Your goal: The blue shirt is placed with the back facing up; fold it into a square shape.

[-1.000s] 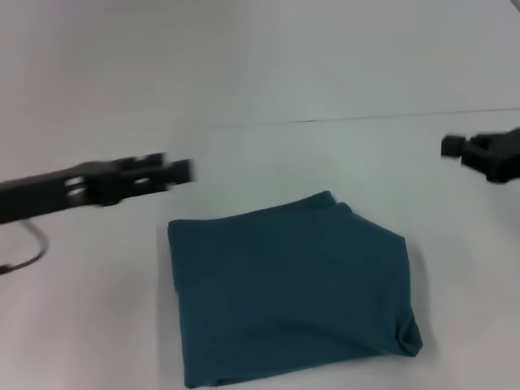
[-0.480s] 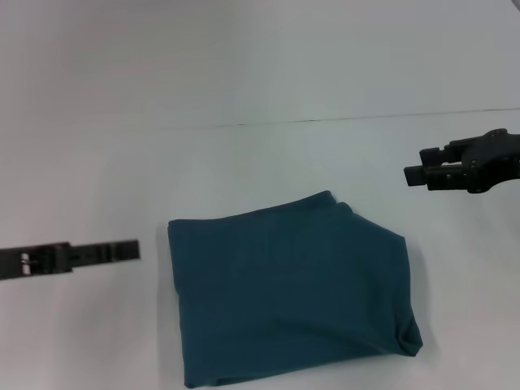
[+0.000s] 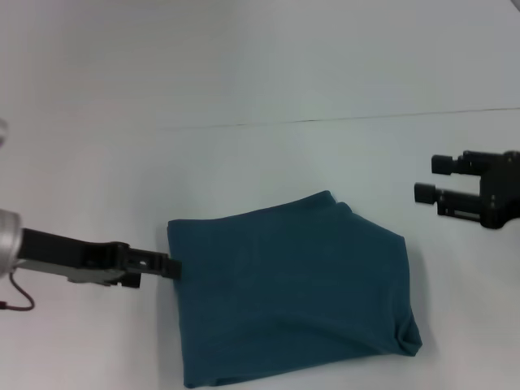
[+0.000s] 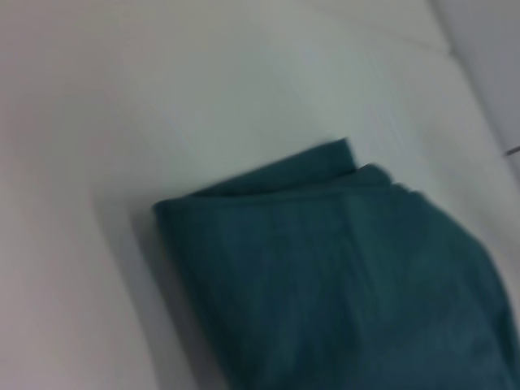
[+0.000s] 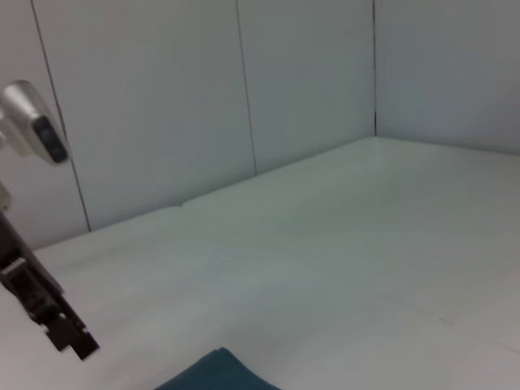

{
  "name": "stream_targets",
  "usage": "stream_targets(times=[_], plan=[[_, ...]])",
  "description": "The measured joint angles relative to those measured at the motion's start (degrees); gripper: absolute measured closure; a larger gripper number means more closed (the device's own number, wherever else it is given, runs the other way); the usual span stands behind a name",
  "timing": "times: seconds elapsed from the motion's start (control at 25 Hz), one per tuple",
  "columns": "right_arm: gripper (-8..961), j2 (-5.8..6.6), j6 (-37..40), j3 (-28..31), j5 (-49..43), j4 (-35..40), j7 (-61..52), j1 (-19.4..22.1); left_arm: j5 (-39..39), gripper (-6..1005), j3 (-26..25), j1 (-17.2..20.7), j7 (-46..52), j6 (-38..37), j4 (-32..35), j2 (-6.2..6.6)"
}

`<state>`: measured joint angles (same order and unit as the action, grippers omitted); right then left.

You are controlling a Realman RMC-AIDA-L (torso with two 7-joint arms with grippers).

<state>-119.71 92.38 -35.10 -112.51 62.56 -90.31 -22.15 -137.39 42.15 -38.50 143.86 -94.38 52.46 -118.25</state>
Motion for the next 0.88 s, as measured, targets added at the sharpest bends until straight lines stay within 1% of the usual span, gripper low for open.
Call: stream_targets(times=[0.04, 0.12, 0.28, 0.4, 0.52, 0.6, 0.64, 0.88], plan=[[416, 0.01, -0.1, 0.2, 0.4, -0.9, 1.3, 0.4, -1.0, 62, 0.9, -0.8, 1.2, 0.7, -0.7, 0.09], [369, -0.11, -0.8, 0.7, 0.5, -2.9, 3.7, 0.9, -2.6, 62, 2.2, -2.5, 3.5, 2.4, -2.8, 0.13], [275, -0.01, -2.2, 1.6, 0.5, -6.2, 5.6, 1.1, -5.1, 61, 2.8, -5.9, 6.9, 6.5, -8.5, 0.14], [205, -0.04, -2.6, 2.2, 0.7, -6.7, 6.2, 0.9, -7.2, 61, 3.2, -8.3, 8.5, 8.5, -11.4, -0.13], [117, -0.02, -2.5, 3.3, 1.1, -6.5, 6.0, 0.5, -9.1, 61, 5.1, -9.4, 10.8, 10.4, -12.4, -0.39], [59, 0.03, -2.4, 3.5, 1.3, -6.5, 6.0, 0.4, -9.5, 61, 5.8, -9.4, 11.7, 11.0, -12.4, -0.43], [59, 0.01, -2.3, 3.7, 1.5, -6.5, 6.0, 0.3, -9.6, 61, 6.7, -9.4, 12.7, 11.6, -12.5, -0.55], [57, -0.04, -2.5, 3.7, 2.4, -6.7, 6.1, -0.2, -9.3, 61, 6.7, -9.5, 13.2, 11.3, -13.0, -1.19]])
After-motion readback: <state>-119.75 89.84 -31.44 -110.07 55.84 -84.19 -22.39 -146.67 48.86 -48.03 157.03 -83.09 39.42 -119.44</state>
